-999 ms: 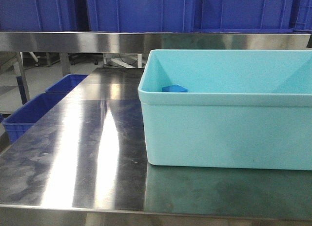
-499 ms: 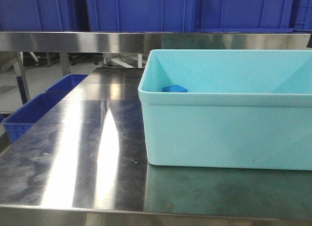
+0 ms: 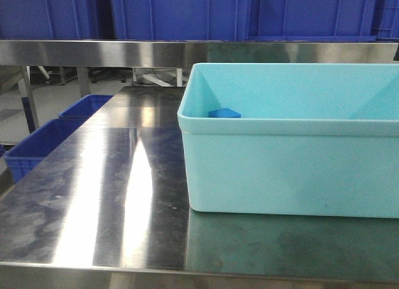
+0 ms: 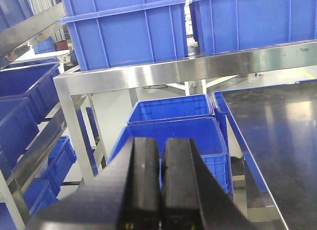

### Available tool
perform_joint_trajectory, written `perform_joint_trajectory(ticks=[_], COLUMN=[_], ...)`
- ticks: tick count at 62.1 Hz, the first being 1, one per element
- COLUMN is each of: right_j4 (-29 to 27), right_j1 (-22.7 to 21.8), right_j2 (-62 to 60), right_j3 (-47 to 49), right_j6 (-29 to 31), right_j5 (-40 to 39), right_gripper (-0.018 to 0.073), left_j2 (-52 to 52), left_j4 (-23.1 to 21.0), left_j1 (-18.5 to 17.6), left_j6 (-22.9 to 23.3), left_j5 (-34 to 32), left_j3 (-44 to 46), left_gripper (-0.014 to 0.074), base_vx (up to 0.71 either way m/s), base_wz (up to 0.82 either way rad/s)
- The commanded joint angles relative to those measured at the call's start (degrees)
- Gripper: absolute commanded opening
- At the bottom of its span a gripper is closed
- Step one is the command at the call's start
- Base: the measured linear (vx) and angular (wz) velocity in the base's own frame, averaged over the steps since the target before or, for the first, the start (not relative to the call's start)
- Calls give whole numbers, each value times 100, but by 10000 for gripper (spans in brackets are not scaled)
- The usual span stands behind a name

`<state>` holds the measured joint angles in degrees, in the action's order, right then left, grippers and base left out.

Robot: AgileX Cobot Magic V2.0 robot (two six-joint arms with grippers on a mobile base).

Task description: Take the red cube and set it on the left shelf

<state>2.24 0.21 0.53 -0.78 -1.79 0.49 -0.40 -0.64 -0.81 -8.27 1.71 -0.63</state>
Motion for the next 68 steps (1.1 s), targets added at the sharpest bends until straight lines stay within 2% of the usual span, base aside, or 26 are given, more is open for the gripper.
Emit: perform_joint_trajectory(ticks=[1,31,37,43,49,59,62,68], right_j4=[1,-11,-11,-11,-5,95,190,368], right_j1=[-23,-21,21,227,568,1140,1218,1252], right_j2=[429,3221,3757,4365,4943,5826,6088,6405], right_j3=[449,3211,3707,4272,4753,5317,5433,5575], right_j6=[24,24,24,24,51,299,365,390], right_j5=[-354,-143,97,696,1242,1747,1941,2189], right_gripper=[57,57,60,64,141,375,409,414], left_j2=[-2,-2,-2,-2,-2,-2,-2,-2], left_j4=[-27,-27,-27,-27,-27,-27,-27,-27], left_j1=[-38,-38,-38,-38,-38,-38,-38,-38], left_j6=[-3,-3,-3,-3,-3,-3,-3,-3], left_j5=[-518,-518,-518,-518,-518,-518,-518,-518], left_j3=[-126,-126,-126,-126,-126,-126,-126,-126], left_gripper=[106,106,106,106,106,106,106,106], base_vx=[0,0,0,0,0,0,0,0], base_wz=[0,0,0,0,0,0,0,0])
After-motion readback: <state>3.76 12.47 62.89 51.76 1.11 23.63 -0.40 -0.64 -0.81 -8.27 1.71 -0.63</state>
